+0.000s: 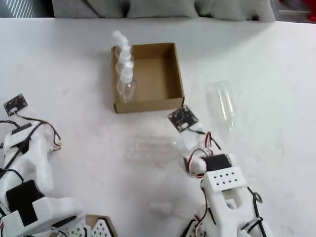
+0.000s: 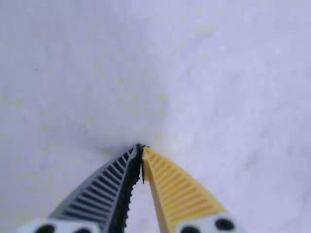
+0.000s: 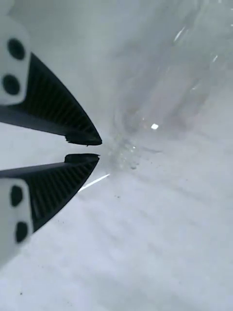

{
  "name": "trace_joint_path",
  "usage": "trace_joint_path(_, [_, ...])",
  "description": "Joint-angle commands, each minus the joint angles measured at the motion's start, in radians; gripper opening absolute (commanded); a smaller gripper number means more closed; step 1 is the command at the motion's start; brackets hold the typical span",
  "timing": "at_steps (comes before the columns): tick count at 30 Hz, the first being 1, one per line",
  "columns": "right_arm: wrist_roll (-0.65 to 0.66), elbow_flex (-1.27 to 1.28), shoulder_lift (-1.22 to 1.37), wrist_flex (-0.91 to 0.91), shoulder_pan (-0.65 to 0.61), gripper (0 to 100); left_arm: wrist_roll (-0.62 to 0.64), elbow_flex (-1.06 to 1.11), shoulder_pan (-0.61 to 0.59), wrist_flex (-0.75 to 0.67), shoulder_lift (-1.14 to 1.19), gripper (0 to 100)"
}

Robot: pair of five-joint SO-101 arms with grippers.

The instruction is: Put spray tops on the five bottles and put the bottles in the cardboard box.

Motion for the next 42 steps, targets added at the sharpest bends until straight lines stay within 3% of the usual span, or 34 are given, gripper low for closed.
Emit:
trace_joint_path(1, [-0.04,-0.005,0.012,-0.048,0.015,1.7,-0.011,-0.035,-0.008,-0.006,0.013,2])
trace_joint_path(7, [-0.044,-0.101,0.22,-0.099,0.099,1.7,-0.011,-0.035,-0.008,-0.006,0.013,2])
trace_joint_path(14, [-0.147,-0.318,0.49,-0.093,0.111,1.7,-0.011,-0.035,-0.008,-0.006,0.013,2])
trace_joint_path(29, [-0.149,-0.41,0.489,-0.137,0.102,1.7,-0.011,-0.035,-0.008,-0.009,0.013,2])
trace_joint_path(31, [-0.192,-0.434,0.463,-0.087,0.102,1.7,-0.011,-0.035,-0.008,-0.009,0.013,2])
trace_joint_path(37, [-0.483,-0.609,0.403,0.193,0.091,1.9,-0.035,-0.035,-0.007,-0.011,0.013,2])
trace_joint_path(42, [-0.457,-0.735,0.395,0.498,-0.008,7.7,-0.046,-0.035,-0.007,-0.011,0.013,2])
